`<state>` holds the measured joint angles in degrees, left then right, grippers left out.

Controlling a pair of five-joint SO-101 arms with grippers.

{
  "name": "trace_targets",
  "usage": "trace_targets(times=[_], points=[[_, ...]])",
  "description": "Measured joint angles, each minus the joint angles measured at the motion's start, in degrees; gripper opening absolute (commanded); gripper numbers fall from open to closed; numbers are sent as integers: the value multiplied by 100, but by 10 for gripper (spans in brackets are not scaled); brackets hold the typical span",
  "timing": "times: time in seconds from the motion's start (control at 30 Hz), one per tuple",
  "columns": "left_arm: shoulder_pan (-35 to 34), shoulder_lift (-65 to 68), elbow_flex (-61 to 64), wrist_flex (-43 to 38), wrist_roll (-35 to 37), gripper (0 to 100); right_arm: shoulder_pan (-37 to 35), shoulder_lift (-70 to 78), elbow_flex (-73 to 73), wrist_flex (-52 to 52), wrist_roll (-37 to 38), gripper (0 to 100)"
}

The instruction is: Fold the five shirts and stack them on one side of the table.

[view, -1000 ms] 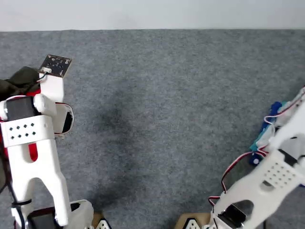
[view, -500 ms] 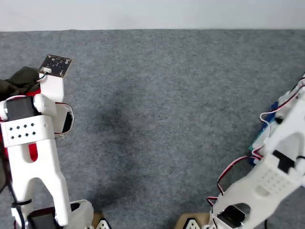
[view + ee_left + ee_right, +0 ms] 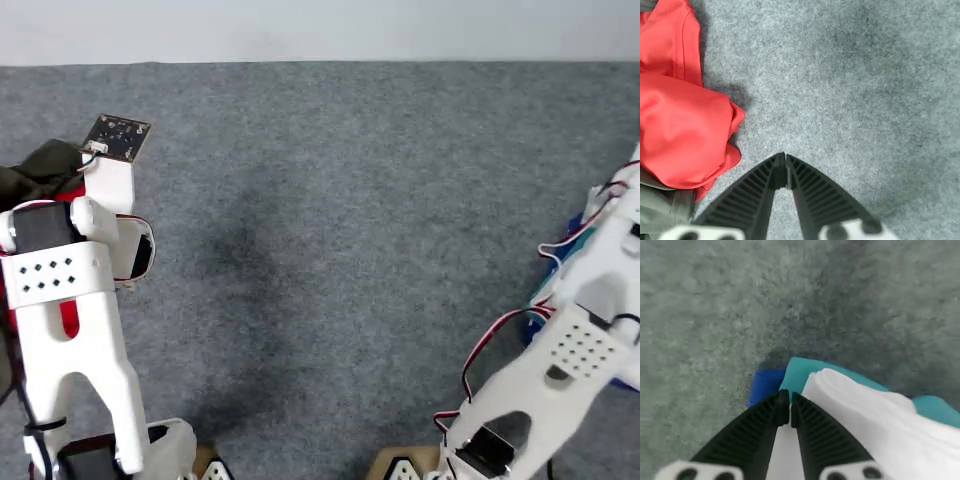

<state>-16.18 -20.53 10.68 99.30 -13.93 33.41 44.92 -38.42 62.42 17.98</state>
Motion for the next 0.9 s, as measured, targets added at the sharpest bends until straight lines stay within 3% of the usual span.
trace_targets(times=[0.13,0.43,0.63,0.9], points=[[0,0,0,0,0,5,-167,-70,-9,290,0,9],[-88,-677,0,0,0,9,-993,-1899,-229,2338,0,9],[-1310,-633,53,-299,-193,165,-1468,-2286,-229,3684,0,9],[-2347,1020,53,-1222,-1565,196,-1486,-2690,563,3824,9,9]])
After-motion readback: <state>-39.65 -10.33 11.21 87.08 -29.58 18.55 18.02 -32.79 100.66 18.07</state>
